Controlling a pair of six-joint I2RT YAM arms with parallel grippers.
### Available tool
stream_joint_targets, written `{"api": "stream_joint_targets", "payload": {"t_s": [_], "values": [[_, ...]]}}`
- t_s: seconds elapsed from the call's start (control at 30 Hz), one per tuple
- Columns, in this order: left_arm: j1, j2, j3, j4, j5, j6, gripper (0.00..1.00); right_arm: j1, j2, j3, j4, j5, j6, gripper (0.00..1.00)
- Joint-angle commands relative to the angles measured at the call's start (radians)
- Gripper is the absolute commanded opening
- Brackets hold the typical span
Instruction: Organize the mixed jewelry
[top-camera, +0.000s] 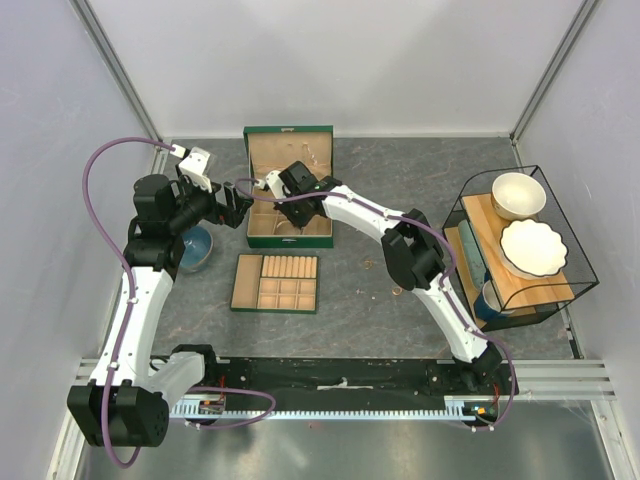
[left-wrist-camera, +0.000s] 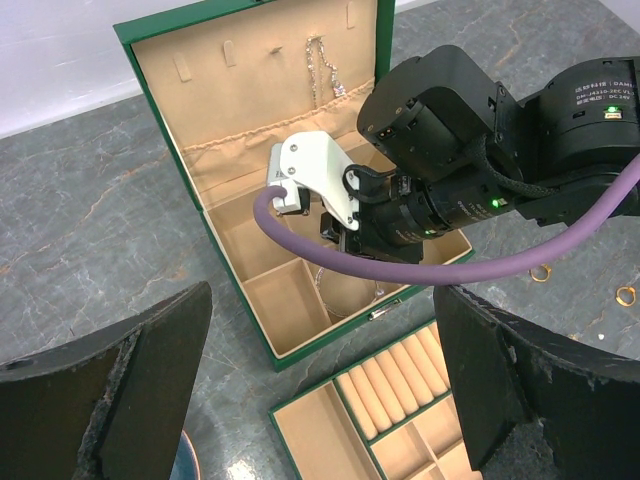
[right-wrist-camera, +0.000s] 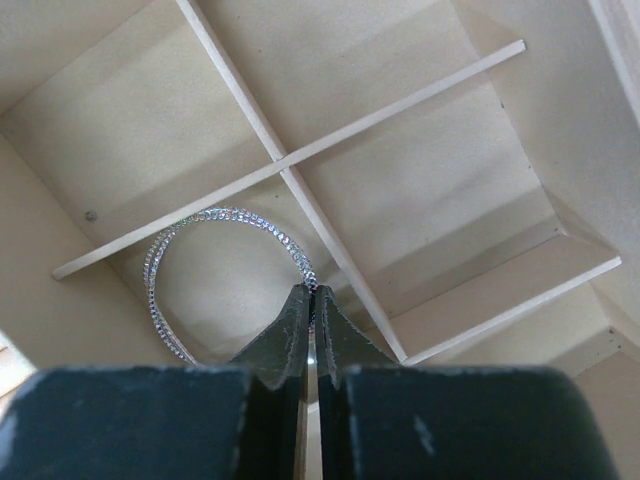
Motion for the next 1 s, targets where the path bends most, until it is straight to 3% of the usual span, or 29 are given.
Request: {"api": "stream_joint_targets", "payload": {"t_s": [0.0, 0.27, 0.37, 0.97], "values": [[0.001, -0.013, -0.003, 0.027, -0.015, 0.008, 0.99, 0.012, -0.002, 0.035, 0.010, 0.001, -0.015, 0.09], [0.001, -0.018, -0.006, 0.027, -0.010, 0.006, 0.99, 0.010, -0.069, -0.005, 0.022, 0.038, -0.025, 0.39], [0.001, -0.019, -0.007, 0.027, -0.007, 0.003, 0.99, 0.010, -0.098, -0.020, 0.024, 0.044, -0.026, 0.43], [0.001, -0.036, -0.012, 0.039, -0.010, -0.012, 0.99, -0.003, -0.339, -0.141, 0.024, 0.076, 0.014, 0.44]]}}
